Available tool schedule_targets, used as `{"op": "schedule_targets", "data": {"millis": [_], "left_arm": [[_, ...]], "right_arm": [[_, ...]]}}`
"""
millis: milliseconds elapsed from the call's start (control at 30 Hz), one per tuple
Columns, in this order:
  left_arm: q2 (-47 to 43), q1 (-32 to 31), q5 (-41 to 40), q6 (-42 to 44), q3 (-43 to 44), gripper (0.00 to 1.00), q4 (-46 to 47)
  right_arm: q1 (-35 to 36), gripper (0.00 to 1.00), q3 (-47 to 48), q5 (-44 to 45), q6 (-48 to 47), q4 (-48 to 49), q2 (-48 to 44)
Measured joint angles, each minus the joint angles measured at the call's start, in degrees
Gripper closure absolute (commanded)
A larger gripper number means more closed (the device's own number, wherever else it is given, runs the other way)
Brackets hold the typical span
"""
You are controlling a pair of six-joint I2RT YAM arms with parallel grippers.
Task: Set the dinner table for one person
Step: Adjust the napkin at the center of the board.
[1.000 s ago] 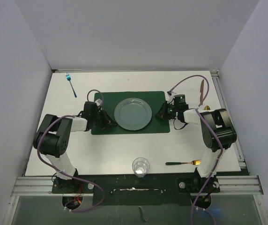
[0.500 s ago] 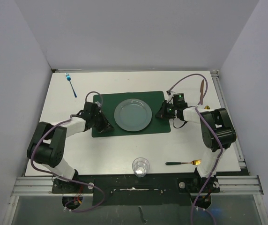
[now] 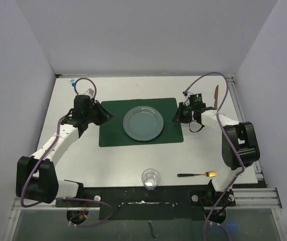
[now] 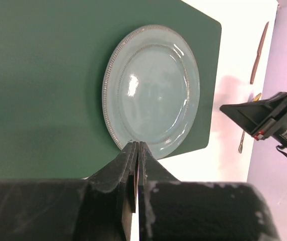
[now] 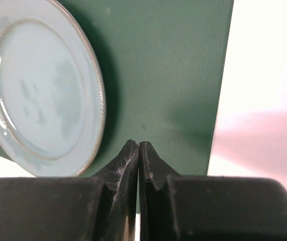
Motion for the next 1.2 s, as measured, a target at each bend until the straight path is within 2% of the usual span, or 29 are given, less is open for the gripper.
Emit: {"op": "schedule_targets", "data": {"millis": [133, 300, 633, 1000, 1200], "left_arm": [[0.1, 1.7, -0.1, 0.3, 0.0, 1.0, 0.0], [4.8, 4.0, -0.3, 0.4, -0.2, 1.0, 3.0], [25.6, 8.5, 0.7, 0.0, -0.6, 1.0, 12.9], [33.6, 9.1, 6.3, 0.3, 5.8, 1.0, 18.7], [34.2, 8.6, 7.2, 1.5, 6.6, 1.0, 18.7]], "right_arm": [[0.0, 1.0, 3.1, 0.3, -0.2, -0.2, -0.8], [0.0, 1.0, 3.8, 0.3, -0.2, 1.1, -0.3], [-0.7, 1.0, 6.5, -1.7, 0.4, 5.0, 11.5], [-1.5, 1.0, 7.1, -2.4, 0.4, 5.3, 11.9], [-1.6, 1.0, 6.6, -1.9, 0.6, 5.3, 11.6]]}}
